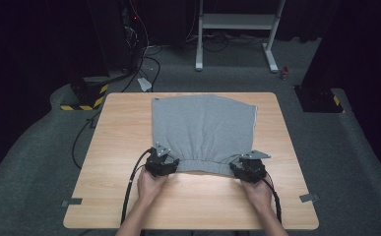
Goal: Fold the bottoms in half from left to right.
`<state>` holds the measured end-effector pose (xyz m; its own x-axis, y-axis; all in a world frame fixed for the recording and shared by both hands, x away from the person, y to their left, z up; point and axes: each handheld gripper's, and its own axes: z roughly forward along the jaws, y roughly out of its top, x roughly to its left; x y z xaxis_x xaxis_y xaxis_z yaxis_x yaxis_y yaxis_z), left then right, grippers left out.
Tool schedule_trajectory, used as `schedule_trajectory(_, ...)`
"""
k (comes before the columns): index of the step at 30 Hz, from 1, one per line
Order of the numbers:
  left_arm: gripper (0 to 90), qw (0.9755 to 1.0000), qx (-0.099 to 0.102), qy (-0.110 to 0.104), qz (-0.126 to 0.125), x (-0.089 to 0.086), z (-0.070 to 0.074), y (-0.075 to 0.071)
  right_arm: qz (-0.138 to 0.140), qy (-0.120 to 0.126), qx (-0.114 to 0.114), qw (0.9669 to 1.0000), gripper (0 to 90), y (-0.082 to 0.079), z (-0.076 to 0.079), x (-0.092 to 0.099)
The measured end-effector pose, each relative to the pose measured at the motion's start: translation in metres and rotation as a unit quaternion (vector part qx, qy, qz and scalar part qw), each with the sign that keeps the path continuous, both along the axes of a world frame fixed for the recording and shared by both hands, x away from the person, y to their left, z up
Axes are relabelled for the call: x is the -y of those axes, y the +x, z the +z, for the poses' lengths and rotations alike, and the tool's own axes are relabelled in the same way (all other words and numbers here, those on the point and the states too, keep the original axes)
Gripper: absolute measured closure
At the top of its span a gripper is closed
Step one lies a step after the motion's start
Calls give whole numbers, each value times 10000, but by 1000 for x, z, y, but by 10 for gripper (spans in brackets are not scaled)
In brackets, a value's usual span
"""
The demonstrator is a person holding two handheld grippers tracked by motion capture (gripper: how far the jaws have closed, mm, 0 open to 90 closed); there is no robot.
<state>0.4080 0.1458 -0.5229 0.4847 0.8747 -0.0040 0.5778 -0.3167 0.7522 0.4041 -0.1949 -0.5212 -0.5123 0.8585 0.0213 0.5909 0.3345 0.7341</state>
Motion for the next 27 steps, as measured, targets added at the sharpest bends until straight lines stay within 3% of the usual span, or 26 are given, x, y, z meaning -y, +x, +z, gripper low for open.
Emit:
schedule_trajectory(8, 409, 9999, 52, -30, -105, 3, -1, -8, 78, 4, 41, 10000, 505, -11, -1, 8)
schedule_trajectory(14, 409, 9998, -18, -7, -179, 8, 0, -15, 95, 10, 29, 10000, 505, -19, -1, 13)
schedule_trajectory(27, 409, 9996, 110, -88, -236, 15, -3, -35, 146, 6, 108, 9998, 505, -37, -1, 24)
